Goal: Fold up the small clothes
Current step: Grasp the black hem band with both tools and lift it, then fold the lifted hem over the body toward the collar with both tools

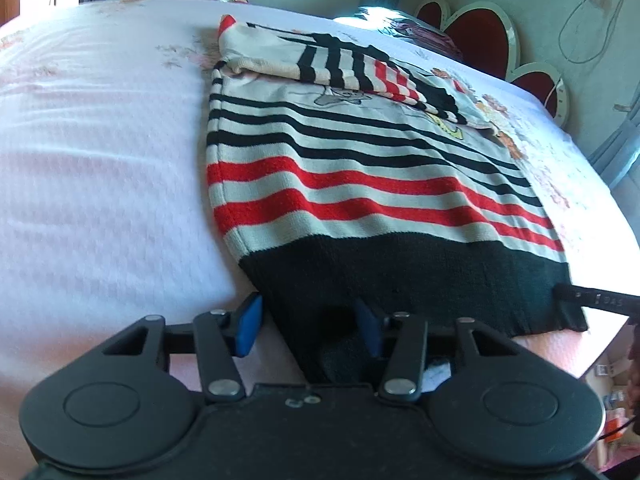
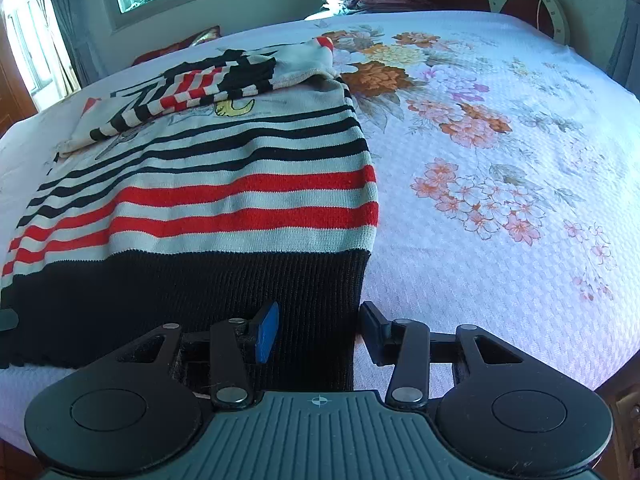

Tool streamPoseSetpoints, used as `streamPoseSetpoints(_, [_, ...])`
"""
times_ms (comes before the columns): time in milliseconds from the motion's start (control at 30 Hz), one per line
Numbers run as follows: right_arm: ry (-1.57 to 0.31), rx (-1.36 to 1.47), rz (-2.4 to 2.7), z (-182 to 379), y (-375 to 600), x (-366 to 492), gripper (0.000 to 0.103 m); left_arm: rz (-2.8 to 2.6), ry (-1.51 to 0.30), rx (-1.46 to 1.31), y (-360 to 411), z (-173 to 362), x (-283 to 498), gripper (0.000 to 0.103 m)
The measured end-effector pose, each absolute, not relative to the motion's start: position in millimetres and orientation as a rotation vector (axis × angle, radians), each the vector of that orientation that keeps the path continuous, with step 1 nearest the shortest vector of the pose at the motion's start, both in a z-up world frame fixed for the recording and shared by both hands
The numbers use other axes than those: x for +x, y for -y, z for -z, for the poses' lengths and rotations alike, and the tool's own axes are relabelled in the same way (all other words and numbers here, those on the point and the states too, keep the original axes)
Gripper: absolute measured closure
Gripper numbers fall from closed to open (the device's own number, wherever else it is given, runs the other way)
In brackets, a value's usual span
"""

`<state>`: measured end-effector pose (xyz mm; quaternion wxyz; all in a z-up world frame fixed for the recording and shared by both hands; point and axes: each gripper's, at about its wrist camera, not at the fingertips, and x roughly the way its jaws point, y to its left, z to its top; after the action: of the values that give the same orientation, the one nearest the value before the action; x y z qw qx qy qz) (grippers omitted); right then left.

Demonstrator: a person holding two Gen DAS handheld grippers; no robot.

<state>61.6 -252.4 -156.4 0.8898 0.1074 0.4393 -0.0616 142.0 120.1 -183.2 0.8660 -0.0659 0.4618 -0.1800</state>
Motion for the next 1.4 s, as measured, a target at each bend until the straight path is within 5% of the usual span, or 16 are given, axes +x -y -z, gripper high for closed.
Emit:
streamPoseSetpoints(167, [-0.935,0.252,0.119,155,255,63,0.059,0.396,-0.980,-0.181,-117,184,142,0.060])
streamPoseSetpoints(200, [-0.940,0.251,0.113,155,254,64,0.068,0.407,-0.986,-0.194,-116,185,142,0.073])
streamPoseSetpoints(300, [-0.960,0.268,0.081,154,252,69,0.087,0.400,-0.995,-0.229,-119,186,143,0.083])
streamPoseSetpoints(433, [-0.970,0.269,0.034,150,249,76,0.092,0.411,-1.001,-0.284,-127,182,149,0.095])
streamPoseSetpoints(833, [-0.774,0.317,-0.039,94,257,116,0.093,0.431,-0.783,-0.317,-126,122,191,0.097])
streamPoseSetpoints(1400, [-0.599,0.415,-0.016,73,297,275,0.093,0.333,-0.650,-0.383,-98,102,340,0.098])
